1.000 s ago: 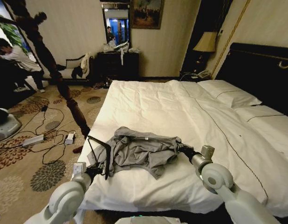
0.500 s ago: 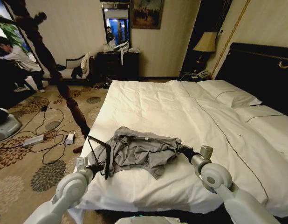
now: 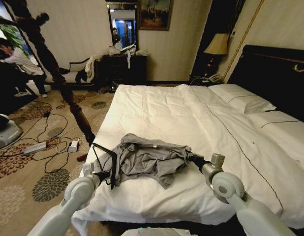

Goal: Pick up the clothes from the bed and hang them on the clothes hanger.

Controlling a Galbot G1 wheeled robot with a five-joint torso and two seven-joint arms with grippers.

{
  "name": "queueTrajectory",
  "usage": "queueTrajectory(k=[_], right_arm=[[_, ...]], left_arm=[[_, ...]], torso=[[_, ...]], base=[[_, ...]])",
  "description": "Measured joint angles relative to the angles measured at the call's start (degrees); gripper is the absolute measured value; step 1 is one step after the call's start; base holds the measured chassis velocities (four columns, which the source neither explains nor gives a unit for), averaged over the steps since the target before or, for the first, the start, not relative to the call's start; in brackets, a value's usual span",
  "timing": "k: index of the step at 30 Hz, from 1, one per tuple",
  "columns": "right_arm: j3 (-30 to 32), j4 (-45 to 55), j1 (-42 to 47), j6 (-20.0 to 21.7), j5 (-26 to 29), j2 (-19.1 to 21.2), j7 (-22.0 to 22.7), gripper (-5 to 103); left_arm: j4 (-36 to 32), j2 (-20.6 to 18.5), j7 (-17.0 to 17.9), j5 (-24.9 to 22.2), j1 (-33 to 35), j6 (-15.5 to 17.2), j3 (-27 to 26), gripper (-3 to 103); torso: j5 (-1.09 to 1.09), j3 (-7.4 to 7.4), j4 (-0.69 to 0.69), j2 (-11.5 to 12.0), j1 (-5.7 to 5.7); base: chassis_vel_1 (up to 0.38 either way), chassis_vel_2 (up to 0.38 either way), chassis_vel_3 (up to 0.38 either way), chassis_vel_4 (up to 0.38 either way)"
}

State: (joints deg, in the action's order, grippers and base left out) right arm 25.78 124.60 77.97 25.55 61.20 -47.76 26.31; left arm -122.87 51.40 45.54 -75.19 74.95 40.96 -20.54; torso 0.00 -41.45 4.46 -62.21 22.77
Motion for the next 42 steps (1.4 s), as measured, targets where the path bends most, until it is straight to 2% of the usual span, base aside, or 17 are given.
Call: queueTrajectory(k=[11,22,25,27,29,32,35,37,41,42], right_arm=[[0.1,0.4,0.3,0.1,0.3,1.4,0.0,0],[0.4,0.7,0.6,0.1,0.6,1.2,0.4,0],[0.2,0.5,0.5,0.1,0.5,0.9,0.4,0],[0.1,0.5,0.3,0.1,0.5,0.8,0.4,0],[0.0,0.5,0.3,0.1,0.5,0.8,0.4,0],[0.0,0.5,0.3,0.1,0.7,0.8,0.6,0],[0.1,0.5,0.4,0.1,0.8,0.8,0.7,0],[0.3,0.5,0.5,0.1,0.9,0.8,0.8,0],[0.4,0.5,0.5,0.1,1.2,0.7,0.9,0],[0.4,0.5,0.4,0.1,1.3,0.7,1.0,0]], left_arm=[[0.7,0.4,1.5,-2.8,-1.2,0.4,1.5,15],[1.1,0.9,1.6,-2.6,-0.1,0.7,1.8,12],[0.6,0.9,1.6,-2.4,0.3,0.9,1.6,15],[0.5,0.9,1.7,-2.2,0.5,1.1,1.4,21],[0.5,0.9,1.7,-2.2,0.4,1.1,1.4,21],[1.0,0.9,1.7,-2.1,-0.2,1.2,1.4,38],[1.3,0.9,1.7,-2.1,-0.7,1.2,1.7,43],[1.5,1.0,1.7,-2.2,-1.2,1.3,1.9,53],[1.8,1.0,1.7,-2.2,-1.5,1.3,2.2,55],[1.8,1.0,1.6,-2.2,-1.4,1.3,2.2,50]], torso=[[0.01,0.01,0.00,0.0,0.00],[0.00,0.01,0.00,0.0,0.00],[0.01,0.00,0.00,0.0,0.00],[0.00,0.01,0.00,0.0,0.00],[0.00,0.00,-0.01,0.0,0.00],[0.00,0.00,-0.01,0.0,0.00],[0.00,0.00,0.00,0.0,0.00],[0.00,0.00,0.00,0.0,0.00],[0.00,0.00,0.00,0.0,0.00],[0.00,0.00,0.00,0.0,0.00]], base=[[0.000,0.000,0.000,0.000],[0.000,0.000,0.000,0.000],[0.000,0.000,0.000,0.000],[0.000,0.000,0.000,0.000],[0.000,0.000,0.000,0.000],[0.000,0.000,0.000,0.000],[0.000,0.000,0.000,0.000],[0.000,0.000,0.000,0.000],[0.000,0.000,0.000,0.000],[0.000,0.000,0.000,0.000]])
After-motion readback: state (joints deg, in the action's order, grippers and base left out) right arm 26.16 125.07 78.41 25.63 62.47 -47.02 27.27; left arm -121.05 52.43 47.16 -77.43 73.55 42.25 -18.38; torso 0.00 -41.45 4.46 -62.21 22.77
